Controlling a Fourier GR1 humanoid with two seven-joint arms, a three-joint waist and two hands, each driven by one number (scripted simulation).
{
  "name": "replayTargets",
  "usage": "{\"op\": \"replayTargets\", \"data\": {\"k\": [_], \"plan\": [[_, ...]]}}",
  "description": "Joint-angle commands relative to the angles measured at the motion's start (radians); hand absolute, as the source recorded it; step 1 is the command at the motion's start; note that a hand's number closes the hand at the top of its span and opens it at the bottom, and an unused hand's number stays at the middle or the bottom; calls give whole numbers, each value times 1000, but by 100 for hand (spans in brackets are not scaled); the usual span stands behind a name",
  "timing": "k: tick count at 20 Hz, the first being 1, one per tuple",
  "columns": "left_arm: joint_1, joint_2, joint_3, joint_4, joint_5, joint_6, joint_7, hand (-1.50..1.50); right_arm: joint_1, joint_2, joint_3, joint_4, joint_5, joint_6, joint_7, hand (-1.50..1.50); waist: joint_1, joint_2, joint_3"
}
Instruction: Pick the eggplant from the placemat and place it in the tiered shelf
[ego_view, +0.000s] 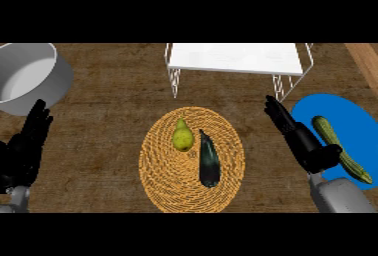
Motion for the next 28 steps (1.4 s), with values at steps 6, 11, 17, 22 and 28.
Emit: {"op": "replayTargets", "data": {"k": [6, 11, 17, 22, 28], "plan": [[-112, -79, -14, -95, -23, 17, -28, 0, -345, 284, 51, 124, -96, -38, 362, 150, 60, -8, -11], [-72, -124, -35, -62, -27, -1, -54, 0, -361, 328, -141, 289, -160, -148, 324, -150, 29, -8, -9], [-55, -113, -31, -160, -39, 14, 50, 0, -407, 146, -109, 120, -203, 116, 485, -150, 15, -19, -10], [-65, -126, -32, -141, -42, 9, 32, 0, -508, 21, 4, 59, -189, 325, 665, -150, 12, -21, -11], [-71, -135, -27, -97, -47, -9, -2, 0, -699, 1, 187, 13, 12, 350, 835, -150, 22, -19, -14]]}}
